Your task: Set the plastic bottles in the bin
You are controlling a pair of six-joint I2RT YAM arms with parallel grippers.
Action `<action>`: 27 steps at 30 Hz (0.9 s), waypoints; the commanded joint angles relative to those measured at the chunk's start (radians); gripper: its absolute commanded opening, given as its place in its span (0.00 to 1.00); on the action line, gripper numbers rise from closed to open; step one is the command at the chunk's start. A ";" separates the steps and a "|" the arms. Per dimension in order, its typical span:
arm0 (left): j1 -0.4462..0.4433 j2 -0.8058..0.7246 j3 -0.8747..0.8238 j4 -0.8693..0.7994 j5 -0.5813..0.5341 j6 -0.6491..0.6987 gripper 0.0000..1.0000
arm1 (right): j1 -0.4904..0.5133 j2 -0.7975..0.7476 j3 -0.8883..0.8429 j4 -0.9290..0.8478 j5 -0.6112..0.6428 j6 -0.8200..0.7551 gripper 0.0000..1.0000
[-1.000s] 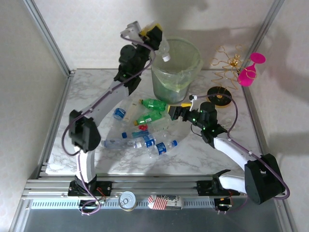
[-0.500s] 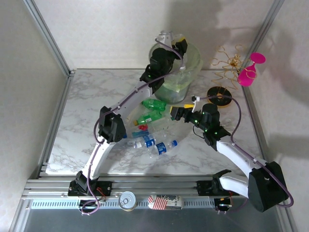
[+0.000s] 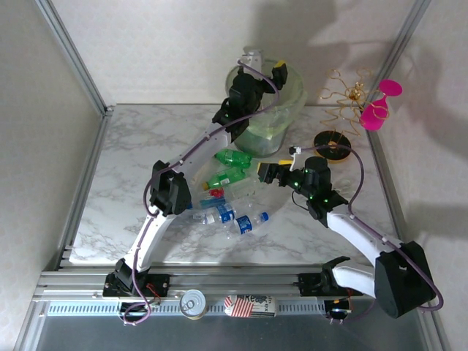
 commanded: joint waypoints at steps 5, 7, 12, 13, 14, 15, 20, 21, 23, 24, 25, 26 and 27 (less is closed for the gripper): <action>-0.024 -0.178 -0.092 0.001 0.065 0.032 0.94 | -0.003 0.048 0.029 0.001 -0.019 0.024 0.99; -0.031 -0.251 -0.178 0.022 0.089 0.030 0.96 | -0.001 0.070 0.036 -0.015 -0.046 0.023 0.99; -0.047 -0.462 -0.453 0.101 0.122 0.019 0.99 | 0.031 0.088 0.052 -0.111 -0.067 0.005 0.99; -0.048 -0.506 -0.521 0.136 0.120 0.014 0.99 | 0.041 0.084 0.054 -0.141 -0.056 -0.002 0.99; -0.049 -0.560 -0.605 0.171 0.119 0.006 0.99 | 0.054 0.077 0.054 -0.171 -0.045 -0.009 0.99; -0.049 -0.614 -0.690 0.209 0.113 -0.005 1.00 | 0.066 0.069 0.056 -0.202 -0.033 -0.016 0.99; -0.049 -0.853 -1.091 0.378 0.034 -0.083 0.99 | 0.120 0.055 0.060 -0.315 0.037 0.051 0.99; -0.049 -0.894 -1.167 0.399 0.016 -0.105 0.99 | 0.129 0.057 0.053 -0.314 0.039 0.087 0.99; -0.050 -0.962 -1.285 0.418 -0.025 -0.141 0.99 | 0.144 0.072 0.044 -0.304 0.027 0.141 0.99; -0.051 -0.996 -1.347 0.422 -0.050 -0.167 0.99 | 0.153 0.085 0.047 -0.308 0.032 0.161 0.99; -0.051 -1.024 -1.400 0.428 -0.070 -0.190 0.99 | 0.158 0.098 0.050 -0.314 0.040 0.176 0.99; -0.051 -1.054 -1.456 0.436 -0.090 -0.216 0.99 | 0.163 0.115 0.053 -0.321 0.058 0.194 0.99; -0.051 -1.082 -1.517 0.441 -0.106 -0.240 1.00 | 0.163 0.129 0.056 -0.325 0.076 0.215 0.99</action>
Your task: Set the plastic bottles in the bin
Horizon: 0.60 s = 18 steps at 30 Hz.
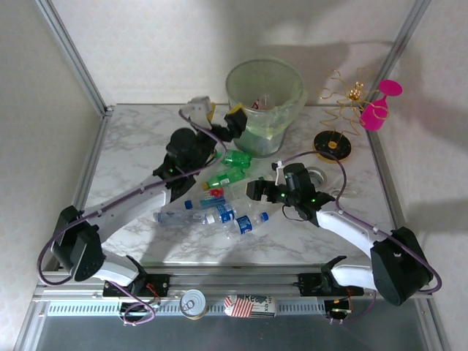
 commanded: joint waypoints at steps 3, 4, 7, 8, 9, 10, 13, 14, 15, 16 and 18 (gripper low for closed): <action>-0.003 -0.122 -0.233 0.021 -0.138 -0.161 0.99 | 0.011 0.080 0.030 -0.020 0.089 0.150 0.99; -0.003 -0.137 -0.268 0.013 -0.150 -0.186 1.00 | 0.011 0.094 0.032 -0.007 0.096 0.175 0.99; -0.007 -0.180 -0.377 -0.008 -0.183 -0.274 1.00 | 0.011 0.151 0.047 0.035 0.105 0.273 0.99; -0.009 -0.193 -0.409 -0.015 -0.201 -0.303 0.99 | 0.011 0.176 0.057 0.042 0.112 0.303 0.99; -0.011 -0.203 -0.436 -0.020 -0.217 -0.325 0.99 | 0.010 0.196 0.066 0.049 0.120 0.326 0.99; -0.014 -0.215 -0.461 -0.022 -0.237 -0.347 0.99 | 0.011 0.218 0.073 0.064 0.125 0.348 0.99; -0.015 -0.244 -0.516 -0.021 -0.296 -0.382 1.00 | 0.011 0.269 0.079 0.128 0.146 0.411 0.99; -0.015 -0.254 -0.523 -0.022 -0.315 -0.381 1.00 | 0.011 0.286 0.082 0.144 0.155 0.427 0.99; -0.015 -0.261 -0.528 -0.023 -0.332 -0.376 1.00 | 0.011 0.301 0.087 0.155 0.161 0.436 0.99; -0.015 -0.268 -0.530 -0.023 -0.352 -0.369 1.00 | 0.011 0.319 0.098 0.164 0.165 0.444 0.99; -0.015 -0.277 -0.533 -0.019 -0.379 -0.355 1.00 | 0.011 0.350 0.123 0.171 0.167 0.452 0.99</action>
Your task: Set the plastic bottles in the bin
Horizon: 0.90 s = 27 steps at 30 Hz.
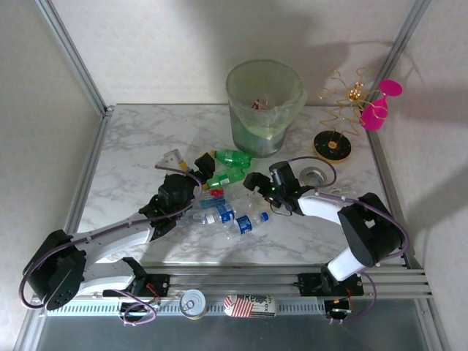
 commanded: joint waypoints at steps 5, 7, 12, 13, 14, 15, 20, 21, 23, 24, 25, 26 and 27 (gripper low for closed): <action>-0.007 -0.048 -0.027 0.027 -0.124 -0.014 0.99 | 0.004 0.095 0.076 0.085 0.075 0.094 0.99; -0.007 -0.052 -0.036 0.024 -0.128 -0.017 1.00 | 0.004 0.117 0.083 0.100 0.095 0.105 0.98; -0.007 -0.065 -0.053 0.003 -0.146 -0.020 1.00 | 0.005 0.191 0.117 0.151 0.121 0.135 0.96; -0.006 -0.071 -0.056 -0.003 -0.148 -0.021 1.00 | 0.005 0.205 0.120 0.163 0.123 0.142 0.94; -0.006 -0.078 -0.057 -0.008 -0.151 -0.021 0.99 | 0.005 0.215 0.119 0.178 0.127 0.155 0.92; -0.006 -0.083 -0.060 -0.012 -0.156 -0.021 1.00 | 0.004 0.222 0.115 0.188 0.135 0.167 0.91; -0.005 -0.117 -0.081 -0.016 -0.184 -0.022 1.00 | 0.004 0.240 0.089 0.240 0.179 0.198 0.80; -0.005 -0.118 -0.082 -0.016 -0.185 -0.022 1.00 | 0.004 0.243 0.088 0.243 0.180 0.200 0.79; -0.005 -0.121 -0.085 -0.016 -0.190 -0.023 1.00 | 0.005 0.248 0.086 0.249 0.184 0.200 0.74; -0.005 -0.122 -0.086 -0.016 -0.191 -0.023 1.00 | 0.004 0.249 0.083 0.254 0.184 0.200 0.72; -0.005 -0.122 -0.086 -0.015 -0.191 -0.025 1.00 | 0.004 0.251 0.079 0.257 0.184 0.202 0.69; -0.005 -0.121 -0.086 -0.013 -0.190 -0.026 0.99 | 0.003 0.252 0.075 0.259 0.184 0.204 0.68; -0.005 -0.120 -0.086 -0.012 -0.189 -0.027 1.00 | 0.003 0.253 0.073 0.261 0.182 0.205 0.68</action>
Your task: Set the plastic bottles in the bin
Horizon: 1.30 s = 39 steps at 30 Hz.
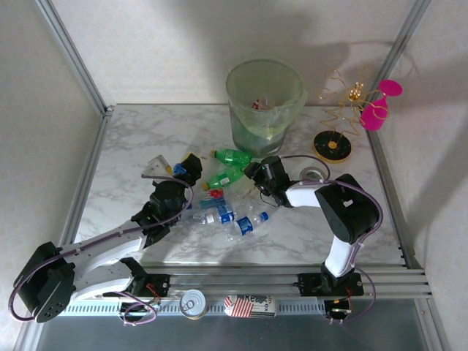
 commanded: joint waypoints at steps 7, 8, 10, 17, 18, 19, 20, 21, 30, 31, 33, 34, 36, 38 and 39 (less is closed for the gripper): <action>-0.005 -0.015 -0.013 -0.008 -0.023 -0.020 1.00 | 0.003 0.011 -0.043 0.040 0.028 -0.013 0.57; -0.005 -0.016 -0.013 -0.010 -0.025 -0.021 1.00 | 0.003 0.004 -0.048 0.043 0.026 -0.020 0.57; -0.005 -0.020 -0.013 -0.011 -0.028 -0.022 1.00 | 0.004 -0.013 -0.058 0.050 0.026 -0.033 0.57; -0.005 -0.034 -0.018 -0.020 -0.040 -0.022 1.00 | -0.033 -0.131 -0.098 0.004 0.033 -0.111 0.55; -0.005 -0.035 -0.020 -0.018 -0.042 -0.022 1.00 | -0.043 -0.147 -0.109 0.008 0.027 -0.120 0.55; -0.005 -0.034 -0.021 -0.016 -0.044 -0.024 1.00 | -0.054 -0.165 -0.120 0.011 0.018 -0.128 0.54; -0.005 -0.035 -0.022 -0.014 -0.044 -0.025 1.00 | -0.065 -0.181 -0.128 0.010 0.013 -0.133 0.54; -0.005 -0.034 -0.024 -0.011 -0.044 -0.028 1.00 | -0.073 -0.194 -0.136 0.013 0.007 -0.138 0.54; -0.005 -0.031 -0.024 -0.012 -0.038 -0.032 1.00 | -0.129 -0.210 -0.146 -0.041 -0.067 -0.191 0.57; -0.005 -0.030 -0.026 -0.011 -0.038 -0.032 1.00 | -0.128 -0.210 -0.143 -0.054 -0.080 -0.189 0.62; -0.005 -0.029 -0.026 -0.008 -0.038 -0.032 1.00 | -0.120 -0.212 -0.138 -0.093 -0.087 -0.176 0.74; -0.005 -0.027 -0.027 -0.007 -0.038 -0.032 0.99 | -0.110 -0.214 -0.138 -0.110 -0.087 -0.170 0.81; -0.005 -0.025 -0.027 -0.003 -0.039 -0.030 0.99 | -0.080 -0.223 -0.135 -0.136 -0.067 -0.160 0.89; -0.005 -0.020 -0.027 0.003 -0.040 -0.027 1.00 | -0.045 -0.225 -0.128 -0.161 -0.043 -0.153 0.93; -0.005 -0.018 -0.026 0.006 -0.041 -0.025 1.00 | -0.030 -0.220 -0.120 -0.173 -0.030 -0.146 0.94</action>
